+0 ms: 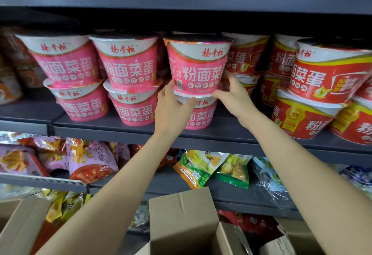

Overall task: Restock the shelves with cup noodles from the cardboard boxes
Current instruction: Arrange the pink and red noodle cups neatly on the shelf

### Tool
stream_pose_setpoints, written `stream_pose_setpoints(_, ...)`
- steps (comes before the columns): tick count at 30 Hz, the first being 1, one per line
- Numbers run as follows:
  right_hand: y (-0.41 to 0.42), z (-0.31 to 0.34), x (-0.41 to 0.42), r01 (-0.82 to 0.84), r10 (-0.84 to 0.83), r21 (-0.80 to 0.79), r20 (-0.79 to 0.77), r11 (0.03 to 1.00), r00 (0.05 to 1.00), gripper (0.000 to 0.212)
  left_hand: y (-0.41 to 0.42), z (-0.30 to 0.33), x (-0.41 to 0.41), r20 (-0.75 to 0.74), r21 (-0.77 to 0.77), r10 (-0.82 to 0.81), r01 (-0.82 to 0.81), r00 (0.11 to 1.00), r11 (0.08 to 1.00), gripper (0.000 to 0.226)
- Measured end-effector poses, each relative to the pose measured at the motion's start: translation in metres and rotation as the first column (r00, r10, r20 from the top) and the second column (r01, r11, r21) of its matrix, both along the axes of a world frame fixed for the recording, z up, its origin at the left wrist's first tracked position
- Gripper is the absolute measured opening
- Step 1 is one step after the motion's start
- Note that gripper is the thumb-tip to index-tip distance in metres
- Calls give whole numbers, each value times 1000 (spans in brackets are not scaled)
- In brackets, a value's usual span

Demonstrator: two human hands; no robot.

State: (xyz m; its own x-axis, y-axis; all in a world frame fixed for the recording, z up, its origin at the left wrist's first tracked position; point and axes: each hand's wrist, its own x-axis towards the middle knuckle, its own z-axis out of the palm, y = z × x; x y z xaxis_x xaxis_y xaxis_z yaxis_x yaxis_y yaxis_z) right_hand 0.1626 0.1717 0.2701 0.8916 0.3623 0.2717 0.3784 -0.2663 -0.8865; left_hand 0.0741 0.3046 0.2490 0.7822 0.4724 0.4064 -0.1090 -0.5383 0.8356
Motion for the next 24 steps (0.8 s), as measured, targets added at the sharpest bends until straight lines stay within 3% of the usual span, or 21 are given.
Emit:
stream_pose_setpoints(6, 12, -24, -24, 110, -107, -9, 169, 994, 980, 72, 30, 7, 8, -66, -126, -98, 89, 993, 988, 80)
stream_pose_setpoints(12, 23, -37, -21, 95, -83, -42, 230, 995, 970, 83, 27, -2, 11, 34, 67, 38, -41, 999, 997, 69)
stream_pose_setpoints(17, 14, -34, -25, 30, -17, -64, 187, 998, 982, 84, 29, -4, 13, 55, 25, 73, -74, 996, 997, 65)
stream_pose_setpoints(19, -3, -31, -26, 36, -21, -74, 195, 997, 981, 74, 22, -7, 5, 106, 161, 187, -202, 977, 966, 54)
stream_pose_setpoints(21, -25, -29, -25, 150, -97, -125, 354, 981, 930, 58, 13, -10, -3, 241, 346, 226, -301, 944, 889, 41)
stream_pose_setpoints(24, -51, -25, -11, 386, -156, -213, 665, 897, 730, 36, 8, -14, 1, 322, 593, 80, -267, 943, 760, 28)
